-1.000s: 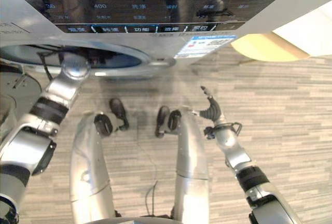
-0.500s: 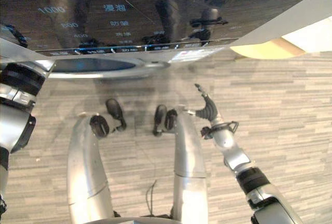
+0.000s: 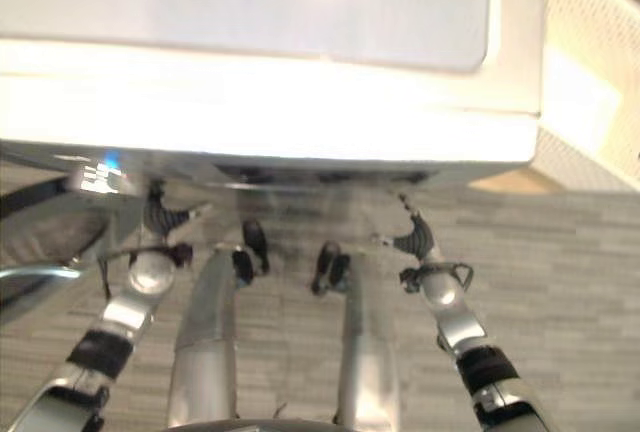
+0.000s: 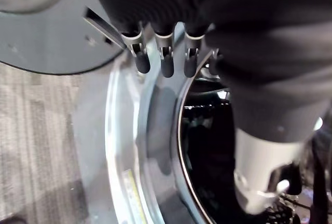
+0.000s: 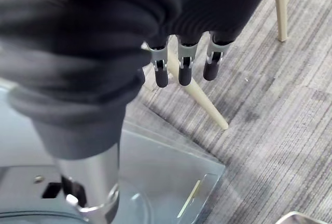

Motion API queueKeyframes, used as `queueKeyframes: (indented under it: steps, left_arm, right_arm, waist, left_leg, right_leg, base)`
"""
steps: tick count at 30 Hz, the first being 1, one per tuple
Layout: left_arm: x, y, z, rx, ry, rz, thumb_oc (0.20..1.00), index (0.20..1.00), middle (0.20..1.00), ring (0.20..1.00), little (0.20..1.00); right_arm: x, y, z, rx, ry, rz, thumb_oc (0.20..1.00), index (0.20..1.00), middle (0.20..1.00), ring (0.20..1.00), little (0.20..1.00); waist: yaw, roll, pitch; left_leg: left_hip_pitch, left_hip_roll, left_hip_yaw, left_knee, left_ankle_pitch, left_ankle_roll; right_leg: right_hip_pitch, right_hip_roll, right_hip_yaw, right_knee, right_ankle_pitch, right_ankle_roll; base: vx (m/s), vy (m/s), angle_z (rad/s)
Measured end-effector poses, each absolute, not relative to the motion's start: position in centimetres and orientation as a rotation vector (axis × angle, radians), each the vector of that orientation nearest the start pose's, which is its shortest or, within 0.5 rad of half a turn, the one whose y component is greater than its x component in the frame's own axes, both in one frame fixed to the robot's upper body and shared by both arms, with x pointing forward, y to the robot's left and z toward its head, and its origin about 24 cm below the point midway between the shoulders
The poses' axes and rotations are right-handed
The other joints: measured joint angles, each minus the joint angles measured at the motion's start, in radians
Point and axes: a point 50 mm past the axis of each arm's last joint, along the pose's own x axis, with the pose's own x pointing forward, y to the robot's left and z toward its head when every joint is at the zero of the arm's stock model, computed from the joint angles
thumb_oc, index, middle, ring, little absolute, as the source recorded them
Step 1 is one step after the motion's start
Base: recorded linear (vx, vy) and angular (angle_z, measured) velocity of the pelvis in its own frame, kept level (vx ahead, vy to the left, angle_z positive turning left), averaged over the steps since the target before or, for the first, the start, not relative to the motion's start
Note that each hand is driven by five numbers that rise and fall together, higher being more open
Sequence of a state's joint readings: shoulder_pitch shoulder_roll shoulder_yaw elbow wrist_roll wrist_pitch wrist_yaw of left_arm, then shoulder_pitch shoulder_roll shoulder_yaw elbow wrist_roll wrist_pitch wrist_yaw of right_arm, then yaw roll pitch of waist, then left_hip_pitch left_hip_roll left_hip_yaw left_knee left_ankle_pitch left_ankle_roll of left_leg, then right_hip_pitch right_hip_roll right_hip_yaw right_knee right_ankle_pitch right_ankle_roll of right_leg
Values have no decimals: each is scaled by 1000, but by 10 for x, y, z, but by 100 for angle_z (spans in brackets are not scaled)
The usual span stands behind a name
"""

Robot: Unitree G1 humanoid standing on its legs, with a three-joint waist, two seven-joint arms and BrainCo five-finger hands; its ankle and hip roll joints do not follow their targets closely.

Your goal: Grab the laundry basket,head to the washer,open it,put in the laundry and shut it.

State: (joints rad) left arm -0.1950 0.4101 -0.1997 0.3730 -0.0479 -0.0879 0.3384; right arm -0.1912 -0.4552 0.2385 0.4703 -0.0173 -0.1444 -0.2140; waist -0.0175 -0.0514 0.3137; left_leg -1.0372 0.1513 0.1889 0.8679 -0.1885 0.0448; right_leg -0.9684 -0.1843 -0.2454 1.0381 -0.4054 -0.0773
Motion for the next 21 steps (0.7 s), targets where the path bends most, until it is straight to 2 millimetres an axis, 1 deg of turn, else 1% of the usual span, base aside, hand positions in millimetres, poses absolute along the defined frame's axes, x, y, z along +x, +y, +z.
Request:
queueKeyframes:
  steps: [1, 2, 3, 5, 7, 9, 10, 11, 13, 15, 16, 17, 19, 20, 21]
  left_arm:
    - [279, 216, 20, 390, 87, 196, 1000, 1000, 1000, 1000, 1000]
    - [274, 217, 14, 369, 113, 186, 1000, 1000, 1000, 1000, 1000]
    - [269, 217, 8, 348, 135, 176, 1000, 1000, 1000, 1000, 1000]
    - [261, 217, 1, 326, 161, 155, 1000, 1000, 1000, 1000, 1000]
    - [246, 220, -12, 318, 210, 129, 1000, 1000, 1000, 1000, 1000]
    - [226, 224, -33, 289, 309, 114, 1000, 1000, 1000, 1000, 1000]
    - [218, 226, -41, 294, 351, 112, 1000, 1000, 1000, 1000, 1000]
    - [206, 232, -55, 312, 421, 109, 1000, 1000, 1000, 1000, 1000]
    - [200, 234, -63, 318, 469, 106, 1000, 1000, 1000, 1000, 1000]
    - [193, 238, -75, 333, 535, 104, 1000, 1000, 1000, 1000, 1000]
    - [190, 239, -77, 354, 547, 102, 1000, 1000, 1000, 1000, 1000]
    - [193, 240, -76, 386, 540, 94, 1000, 1000, 1000, 1000, 1000]
    - [189, 244, -82, 461, 577, 83, 1000, 1000, 1000, 1000, 1000]
    - [186, 245, -85, 494, 593, 75, 1000, 1000, 1000, 1000, 1000]
    - [177, 247, -91, 513, 624, 70, 1000, 1000, 1000, 1000, 1000]
  right_arm:
    - [277, -221, 5, -546, 144, -39, 1000, 1000, 1000, 1000, 1000]
    - [275, -221, 1, -554, 163, -34, 1000, 1000, 1000, 1000, 1000]
    - [271, -221, -4, -555, 182, -29, 1000, 1000, 1000, 1000, 1000]
    - [263, -222, -12, -554, 213, -27, 1000, 1000, 1000, 1000, 1000]
    - [253, -224, -20, -578, 245, -20, 1000, 1000, 1000, 1000, 1000]
    - [239, -229, -35, -591, 311, -19, 1000, 1000, 1000, 1000, 1000]
    - [233, -232, -42, -598, 345, -21, 1000, 1000, 1000, 1000, 1000]
    - [226, -235, -51, -614, 390, -20, 1000, 1000, 1000, 1000, 1000]
    - [220, -235, -56, -611, 417, -18, 1000, 1000, 1000, 1000, 1000]
    - [212, -236, -68, -613, 483, -21, 1000, 1000, 1000, 1000, 1000]
    - [210, -237, -70, -613, 492, -21, 1000, 1000, 1000, 1000, 1000]
    - [208, -238, -73, -614, 506, -24, 1000, 1000, 1000, 1000, 1000]
    - [204, -240, -80, -614, 552, -29, 1000, 1000, 1000, 1000, 1000]
    - [200, -240, -83, -613, 569, -30, 1000, 1000, 1000, 1000, 1000]
    - [196, -241, -86, -612, 581, -30, 1000, 1000, 1000, 1000, 1000]
  waist:
    - [-1, 0, 0]
    - [3, 1, 0]
    - [-2, 1, -2]
    - [-3, -4, -10]
    - [-4, -4, -19]
    - [-5, -6, -30]
    - [-6, -5, -40]
    - [-6, -1, -53]
    - [-7, -1, -54]
    - [-7, 0, -60]
    - [-7, 3, -79]
    - [-9, 6, -83]
    - [-7, 10, -89]
    - [-9, 17, -107]
    - [-10, 25, -129]
  left_leg:
    - [47, -7, 0, -28, 5, -2]
    - [92, -13, -2, -49, 6, -2]
    - [139, -19, -6, -73, 10, -3]
    - [230, -33, -6, -136, 13, -7]
    - [316, -42, -1, -211, 32, -10]
    - [418, -56, 13, -297, 54, -9]
    - [451, -61, 17, -331, 64, -10]
    - [500, -65, 20, -377, 80, -12]
    - [550, -72, 21, -423, 95, -12]
    - [660, -87, 27, -534, 140, -11]
    - [680, -92, 27, -572, 153, -14]
    - [708, -96, 29, -609, 158, -16]
    - [795, -102, 46, -710, 201, -17]
    - [831, -105, 49, -756, 214, -20]
    - [857, -108, 58, -801, 230, -21]
  right_leg:
    - [49, 0, -4, -27, 6, 10]
    - [100, -1, -14, -51, 7, 11]
    - [150, -1, -20, -75, 13, 22]
    - [243, 4, -23, -139, 14, 27]
    - [325, 14, -25, -216, 29, 48]
    - [416, 18, -24, -293, 51, 59]
    - [446, 19, -23, -322, 63, 60]
    - [494, 28, -25, -369, 80, 71]
    - [542, 34, -28, -415, 95, 72]
    - [639, 45, -28, -508, 132, 76]
    - [655, 49, -28, -538, 140, 83]
    - [679, 53, -29, -570, 149, 80]
    - [748, 68, -27, -653, 181, 88]
    - [772, 77, -22, -694, 195, 96]
    - [789, 83, -18, -733, 210, 103]
  base:
    - [86, -4, 11]
    - [49, -10, 14]
    - [78, -9, 18]
    - [94, -3, 10]
    - [98, 8, -3]
    - [84, 22, -3]
    - [120, 32, -7]
    - [166, 45, -3]
    - [100, 40, 0]
    - [97, 50, -4]
    - [193, 62, -3]
    - [188, 75, -6]
    - [164, 94, -15]
    - [84, 73, -23]
    - [27, 91, -36]
